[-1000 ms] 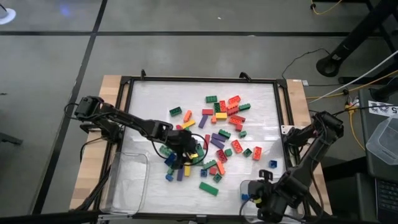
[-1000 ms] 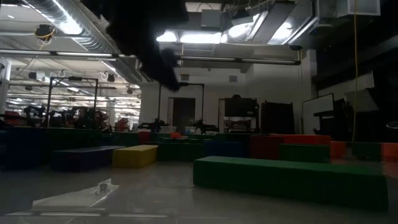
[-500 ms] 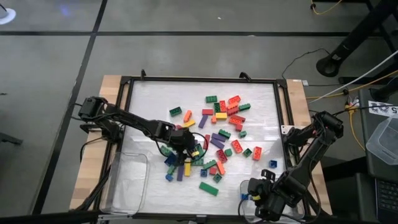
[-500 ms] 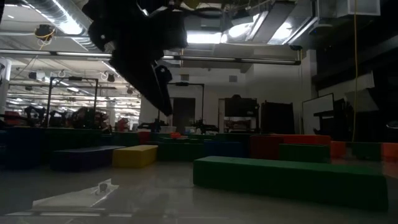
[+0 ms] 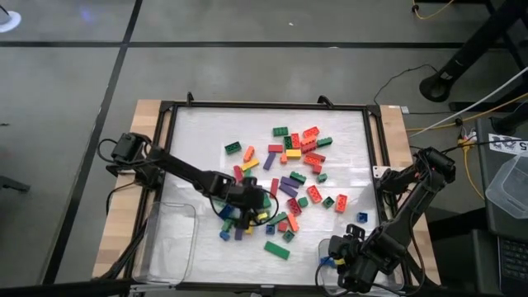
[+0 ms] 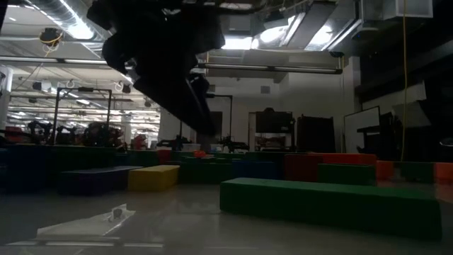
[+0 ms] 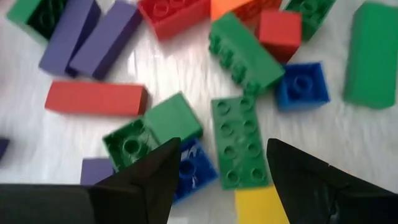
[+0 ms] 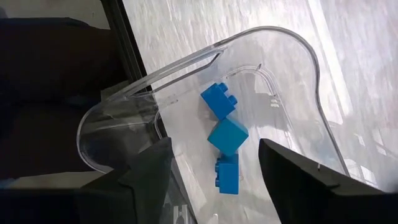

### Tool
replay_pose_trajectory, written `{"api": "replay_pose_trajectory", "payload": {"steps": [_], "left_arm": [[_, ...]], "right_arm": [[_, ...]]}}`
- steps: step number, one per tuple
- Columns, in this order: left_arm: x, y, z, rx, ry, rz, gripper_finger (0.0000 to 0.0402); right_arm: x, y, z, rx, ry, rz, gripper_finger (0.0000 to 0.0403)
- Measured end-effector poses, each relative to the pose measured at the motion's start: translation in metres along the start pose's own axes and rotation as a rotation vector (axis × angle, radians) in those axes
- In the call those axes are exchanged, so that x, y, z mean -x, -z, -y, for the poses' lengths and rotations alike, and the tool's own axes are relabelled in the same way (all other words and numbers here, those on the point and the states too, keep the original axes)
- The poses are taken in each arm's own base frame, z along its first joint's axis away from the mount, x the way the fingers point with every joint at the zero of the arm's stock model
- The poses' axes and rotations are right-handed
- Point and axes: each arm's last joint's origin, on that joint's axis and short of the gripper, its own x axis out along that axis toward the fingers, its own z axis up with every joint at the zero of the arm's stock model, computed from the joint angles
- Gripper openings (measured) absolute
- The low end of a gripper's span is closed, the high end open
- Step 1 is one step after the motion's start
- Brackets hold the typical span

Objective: Sort blocks by size
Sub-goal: Put the large green game piece into the left transparent bin

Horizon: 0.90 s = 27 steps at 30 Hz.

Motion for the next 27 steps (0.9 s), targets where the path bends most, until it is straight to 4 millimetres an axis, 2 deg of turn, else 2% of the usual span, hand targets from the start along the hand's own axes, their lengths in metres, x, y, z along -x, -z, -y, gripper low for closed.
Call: {"api": "replay_pose_trajectory", "payload": {"steps": [8,21,27], "left_arm": [[-0.001,-0.001,0.014,-0.042,-0.025,0.039,0.0225],[-0.036,0.018,0.02,-0.065,-0.043,-0.049,0.0225],[-0.041,0.02,0.02,-0.07,-0.043,-0.063,0.0223]], "right_arm": [[0.0,0.0,0.0,0.0,0.0,0.0,0.0239],[0.0,0.0,0.0,0.001,0.0,0.004,0.0239],[0.0,-0.002,0.001,0.0,0.013,0.04,0.0239]]}}
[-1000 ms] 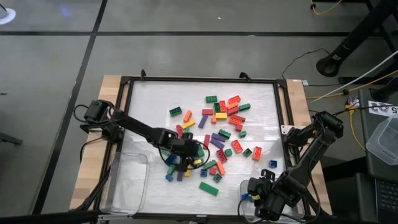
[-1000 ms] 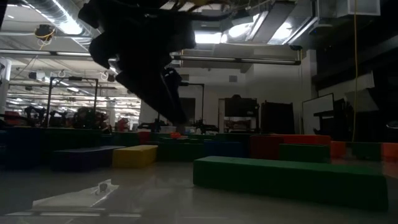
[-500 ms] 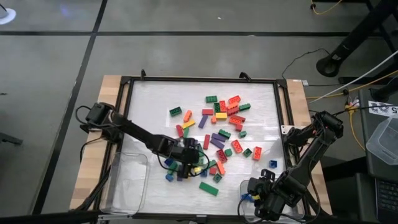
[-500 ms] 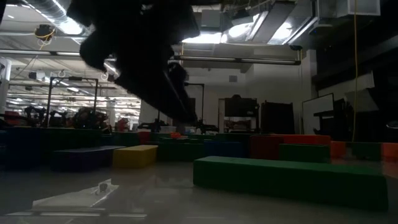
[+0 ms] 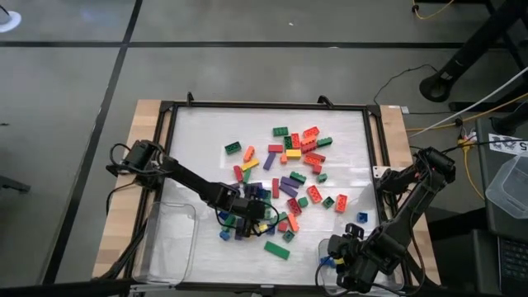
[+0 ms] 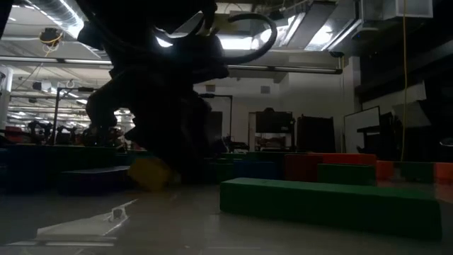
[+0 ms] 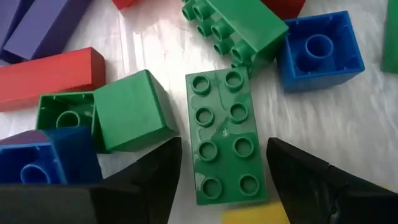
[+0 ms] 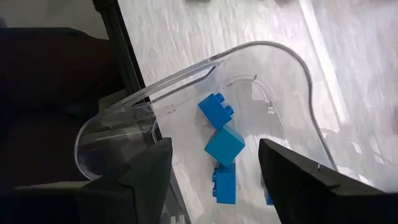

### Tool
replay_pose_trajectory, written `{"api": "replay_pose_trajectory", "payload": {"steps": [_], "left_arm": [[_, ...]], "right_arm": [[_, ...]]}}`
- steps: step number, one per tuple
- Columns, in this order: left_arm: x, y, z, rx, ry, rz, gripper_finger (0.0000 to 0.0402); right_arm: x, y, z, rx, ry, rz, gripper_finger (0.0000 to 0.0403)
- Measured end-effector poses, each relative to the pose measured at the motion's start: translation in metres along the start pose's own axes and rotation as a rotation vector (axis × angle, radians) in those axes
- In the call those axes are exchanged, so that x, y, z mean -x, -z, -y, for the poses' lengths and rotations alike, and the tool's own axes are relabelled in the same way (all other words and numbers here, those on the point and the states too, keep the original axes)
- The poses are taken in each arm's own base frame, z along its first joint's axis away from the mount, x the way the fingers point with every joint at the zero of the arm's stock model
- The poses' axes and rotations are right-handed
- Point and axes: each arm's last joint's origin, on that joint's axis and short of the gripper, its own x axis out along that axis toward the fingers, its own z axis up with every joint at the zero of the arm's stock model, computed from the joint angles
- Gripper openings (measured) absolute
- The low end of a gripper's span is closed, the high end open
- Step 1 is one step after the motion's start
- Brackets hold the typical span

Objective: Sort blocks by size
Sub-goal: Put the large green game piece into the left transparent bin

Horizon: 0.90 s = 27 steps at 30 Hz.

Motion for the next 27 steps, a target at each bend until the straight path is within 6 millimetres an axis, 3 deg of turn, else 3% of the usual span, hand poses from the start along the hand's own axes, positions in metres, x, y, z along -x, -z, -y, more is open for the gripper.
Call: {"api": "replay_pose_trajectory", "payload": {"steps": [3,8,14,21,27], "left_arm": [[0.0,0.0,-0.001,-0.005,0.001,-0.001,0.0201],[-0.001,0.0,-0.003,-0.022,0.007,-0.007,0.0128],[0.007,-0.007,-0.005,-0.025,0.012,-0.008,0.0122],[0.057,-0.031,-0.019,-0.022,0.017,-0.013,0.0122],[0.124,-0.044,-0.024,0.049,0.104,0.036,0.0126]], "right_arm": [[0.003,-0.005,-0.001,0.014,-0.01,0.002,0.0239],[0.016,-0.015,-0.006,0.121,-0.023,0.061,0.0239],[0.023,-0.031,0.003,0.252,0.108,0.2,0.0239],[0.019,-0.07,0.024,0.364,0.25,0.275,0.0239],[0.016,-0.117,0.048,0.42,0.296,0.317,0.0239]]}}
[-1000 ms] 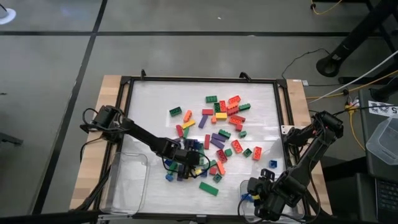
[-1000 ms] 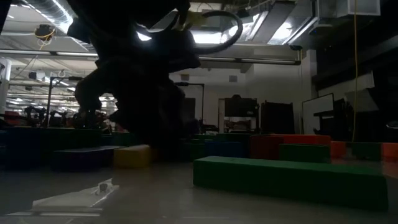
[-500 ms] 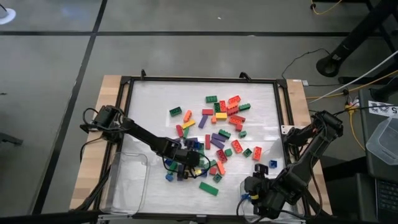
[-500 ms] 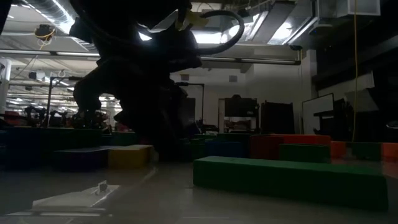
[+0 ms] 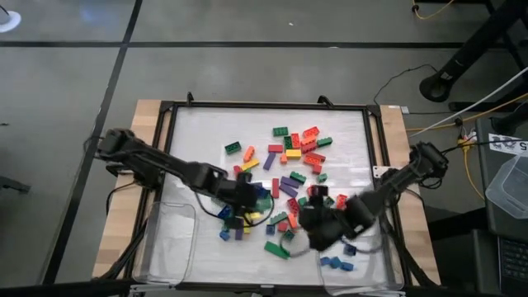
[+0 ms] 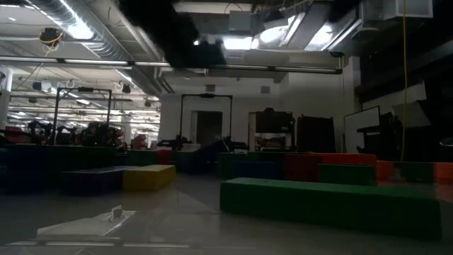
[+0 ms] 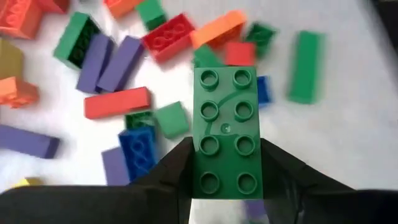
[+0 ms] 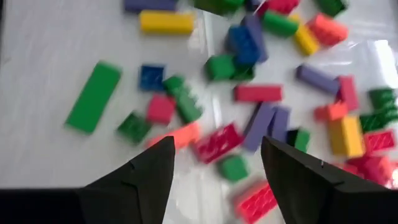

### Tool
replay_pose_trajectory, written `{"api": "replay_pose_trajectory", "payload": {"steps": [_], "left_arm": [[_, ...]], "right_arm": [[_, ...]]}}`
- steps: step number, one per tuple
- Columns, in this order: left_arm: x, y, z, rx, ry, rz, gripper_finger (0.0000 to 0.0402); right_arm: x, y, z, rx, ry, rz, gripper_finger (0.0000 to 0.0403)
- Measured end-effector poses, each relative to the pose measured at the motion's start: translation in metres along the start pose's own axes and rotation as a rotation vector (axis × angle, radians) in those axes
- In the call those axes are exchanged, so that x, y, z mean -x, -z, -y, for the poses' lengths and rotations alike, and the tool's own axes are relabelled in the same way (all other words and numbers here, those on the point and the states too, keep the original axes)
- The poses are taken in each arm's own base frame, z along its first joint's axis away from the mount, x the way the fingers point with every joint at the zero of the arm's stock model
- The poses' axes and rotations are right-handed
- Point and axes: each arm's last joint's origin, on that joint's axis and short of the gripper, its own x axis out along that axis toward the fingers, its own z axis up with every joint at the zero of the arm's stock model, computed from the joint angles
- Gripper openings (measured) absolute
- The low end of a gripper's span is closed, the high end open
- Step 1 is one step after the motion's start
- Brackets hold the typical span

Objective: Sort blocks by size
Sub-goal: Put the large green game piece into the left transparent bin, then put the large blue game piece into the left transparent bin

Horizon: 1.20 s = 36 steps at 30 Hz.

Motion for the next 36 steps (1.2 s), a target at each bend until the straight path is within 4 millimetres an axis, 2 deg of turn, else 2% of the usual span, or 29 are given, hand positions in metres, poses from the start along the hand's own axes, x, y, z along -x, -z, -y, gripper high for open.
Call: {"api": "replay_pose_trajectory", "payload": {"steps": [3,7,11,14,21,26,29,36], "left_arm": [[0.033,0.004,0.005,0.063,0.078,-0.003,0.0128],[0.073,0.02,0.015,0.179,0.156,-0.068,0.0128],[0.101,0.04,0.03,0.309,0.206,-0.189,0.0131],[0.114,0.054,0.043,0.399,0.201,-0.284,0.0137],[0.123,0.076,0.069,0.582,0.128,-0.461,0.0152],[0.123,0.088,0.079,0.633,0.087,-0.517,0.0169],[0.12,0.096,0.082,0.662,0.044,-0.557,0.0183],[0.109,0.112,0.084,0.69,-0.007,-0.619,0.0214]], "right_arm": [[-0.011,-0.017,0.019,0.019,0.002,0.052,0.0239],[-0.028,-0.038,0.041,0.021,-0.036,0.139,0.0239],[-0.054,-0.049,0.059,0.017,-0.087,0.192,0.0239],[-0.077,-0.051,0.069,0.014,-0.095,0.18,0.0239],[-0.133,-0.05,0.082,0.027,-0.064,0.109,0.0239],[-0.162,-0.047,0.085,0.014,-0.107,0.072,0.0239],[-0.171,-0.045,0.084,0.014,-0.111,0.053,0.0239],[-0.172,-0.044,0.084,0.016,-0.113,0.043,0.0239]]}}
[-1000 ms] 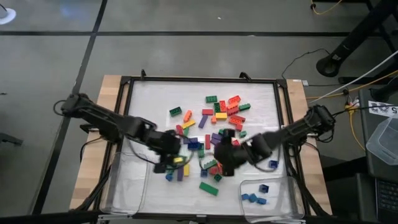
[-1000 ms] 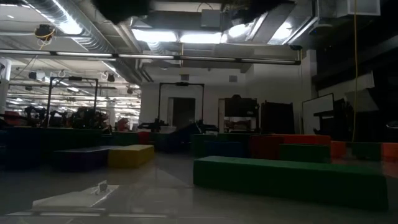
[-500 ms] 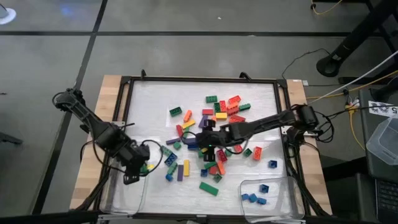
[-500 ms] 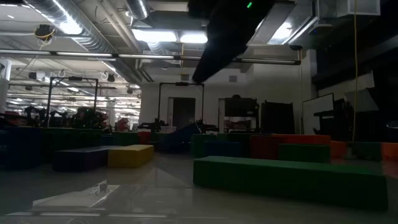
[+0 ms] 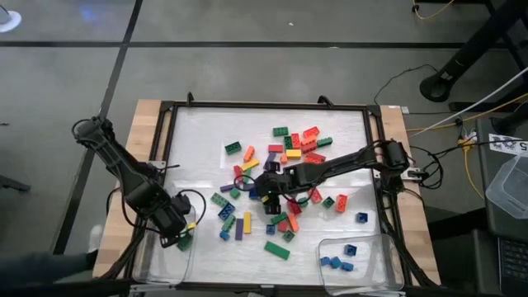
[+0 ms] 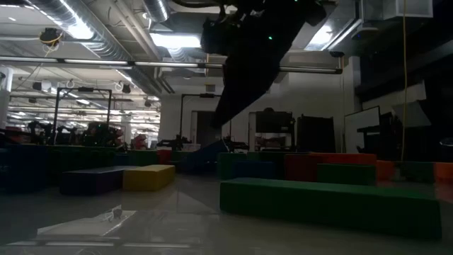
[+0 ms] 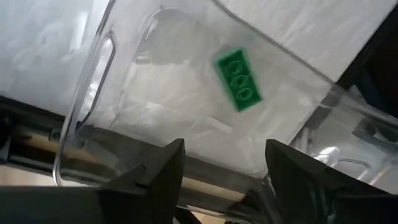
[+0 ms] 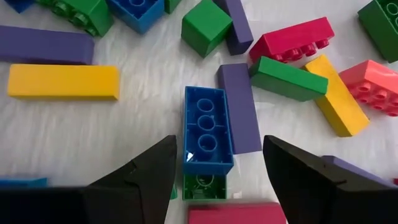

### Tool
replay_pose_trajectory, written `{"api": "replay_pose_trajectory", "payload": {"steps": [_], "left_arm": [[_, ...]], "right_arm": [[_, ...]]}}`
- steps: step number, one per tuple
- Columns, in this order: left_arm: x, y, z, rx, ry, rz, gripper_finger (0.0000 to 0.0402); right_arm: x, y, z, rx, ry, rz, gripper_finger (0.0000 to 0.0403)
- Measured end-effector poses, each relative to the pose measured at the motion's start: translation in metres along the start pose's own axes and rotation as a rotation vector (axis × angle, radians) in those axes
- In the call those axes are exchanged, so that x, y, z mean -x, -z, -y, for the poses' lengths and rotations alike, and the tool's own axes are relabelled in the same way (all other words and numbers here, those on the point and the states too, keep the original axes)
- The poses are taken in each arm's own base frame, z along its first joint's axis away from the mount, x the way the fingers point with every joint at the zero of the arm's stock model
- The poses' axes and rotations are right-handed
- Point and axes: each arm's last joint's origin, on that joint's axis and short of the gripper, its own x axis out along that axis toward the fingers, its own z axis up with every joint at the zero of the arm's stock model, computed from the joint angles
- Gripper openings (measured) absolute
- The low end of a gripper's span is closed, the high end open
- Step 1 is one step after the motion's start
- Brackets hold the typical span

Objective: Sort blocks by size
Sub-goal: Put the large blue game piece into the left transparent bin

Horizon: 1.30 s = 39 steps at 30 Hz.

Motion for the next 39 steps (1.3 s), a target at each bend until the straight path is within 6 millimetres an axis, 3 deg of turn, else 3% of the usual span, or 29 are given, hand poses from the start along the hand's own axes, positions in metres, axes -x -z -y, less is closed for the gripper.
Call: {"api": "replay_pose_trajectory", "payload": {"steps": [11,16,23,26,32,39], "left_arm": [[-0.002,0.0,0.0,-0.035,-0.002,-0.001,0.0215],[-0.002,0.0,0.0,-0.035,0.002,0.0,0.0213],[-0.002,-0.001,0.0,-0.036,0.004,0.012,0.0212],[-0.002,-0.001,0.0,-0.039,-0.001,0.019,0.0212],[-0.001,-0.002,-0.001,-0.096,-0.023,0.075,0.0212],[-0.001,-0.005,-0.002,-0.163,-0.061,0.16,0.0211]], "right_arm": [[-0.009,0.002,-0.002,-0.001,-0.03,-0.013,0.0239],[-0.026,0.007,-0.004,0.002,-0.025,-0.028,0.0239],[-0.038,0.012,0.009,-0.069,0.0,-0.062,0.0236],[-0.039,0.012,0.015,-0.087,0.002,-0.068,0.0215],[-0.039,0.011,0.015,-0.088,-0.027,-0.06,0.0135],[-0.038,0.004,0.013,-0.071,-0.094,0.0,0.0134]]}}
